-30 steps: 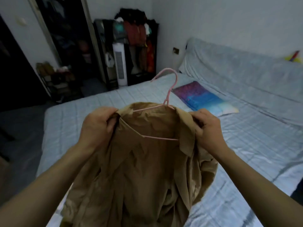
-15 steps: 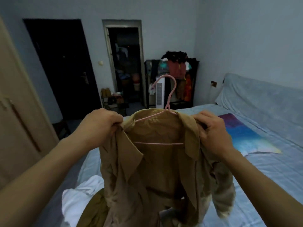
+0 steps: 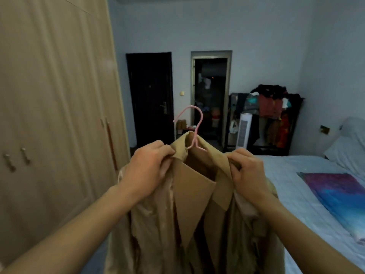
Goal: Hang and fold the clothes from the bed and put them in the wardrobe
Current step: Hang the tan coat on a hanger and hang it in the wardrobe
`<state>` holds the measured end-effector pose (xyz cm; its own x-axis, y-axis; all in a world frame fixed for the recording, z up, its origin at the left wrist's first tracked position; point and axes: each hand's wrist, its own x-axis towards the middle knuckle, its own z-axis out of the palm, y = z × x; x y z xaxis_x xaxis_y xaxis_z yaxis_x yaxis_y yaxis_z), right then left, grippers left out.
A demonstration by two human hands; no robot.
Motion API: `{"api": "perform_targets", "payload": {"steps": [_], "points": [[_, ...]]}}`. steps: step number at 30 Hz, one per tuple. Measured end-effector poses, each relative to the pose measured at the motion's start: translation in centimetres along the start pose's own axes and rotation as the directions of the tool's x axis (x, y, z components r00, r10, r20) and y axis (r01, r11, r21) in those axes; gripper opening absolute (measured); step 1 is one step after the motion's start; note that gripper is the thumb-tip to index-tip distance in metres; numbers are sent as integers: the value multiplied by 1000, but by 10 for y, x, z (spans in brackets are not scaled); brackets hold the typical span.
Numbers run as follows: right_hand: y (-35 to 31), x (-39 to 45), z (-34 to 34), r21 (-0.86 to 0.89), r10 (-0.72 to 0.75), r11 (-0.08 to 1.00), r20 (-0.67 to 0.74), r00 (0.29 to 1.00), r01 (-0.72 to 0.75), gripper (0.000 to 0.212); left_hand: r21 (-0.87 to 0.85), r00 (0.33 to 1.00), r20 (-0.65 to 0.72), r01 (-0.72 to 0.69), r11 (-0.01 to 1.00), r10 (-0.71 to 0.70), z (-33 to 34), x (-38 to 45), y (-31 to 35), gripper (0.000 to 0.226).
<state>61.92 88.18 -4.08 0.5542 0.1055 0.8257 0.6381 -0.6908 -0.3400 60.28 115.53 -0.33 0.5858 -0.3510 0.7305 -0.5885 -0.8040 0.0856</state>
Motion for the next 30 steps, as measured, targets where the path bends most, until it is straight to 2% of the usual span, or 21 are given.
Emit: {"api": "perform_targets", "payload": {"steps": [4,8,14,18,21,26,28,30], "points": [[-47,10,24,72,-40,996,-41,998,43,17,41,999,27,29,999,-30,-53,-38,-28,37],[-108,18,58,186,-77,979,-43,996,83,19,77,992,-67,114,990,-109,-119,-79,-57,27],[-207,19,115,312,-194,934,35,980,173,19,88,989,-79,134,987,-127,-208,-151,-102,25],[-265,11,150,391,-233,903,101,967,177,21,53,983,-64,177,983,-174,-255,-210,-120,29],[-302,5,174,506,-236,855,178,955,117,24,54,965,-128,238,970,-230,-276,-246,-130,28],[-347,-4,192,673,-313,739,350,883,-5,38,126,908,-287,352,927,-306,-305,-290,-146,16],[-357,-3,195,674,-372,738,365,853,34,34,143,895,-310,377,915,-320,-315,-302,-151,16],[-368,-2,201,642,-449,754,352,821,138,34,162,886,-332,392,906,-324,-323,-309,-155,16]]}}
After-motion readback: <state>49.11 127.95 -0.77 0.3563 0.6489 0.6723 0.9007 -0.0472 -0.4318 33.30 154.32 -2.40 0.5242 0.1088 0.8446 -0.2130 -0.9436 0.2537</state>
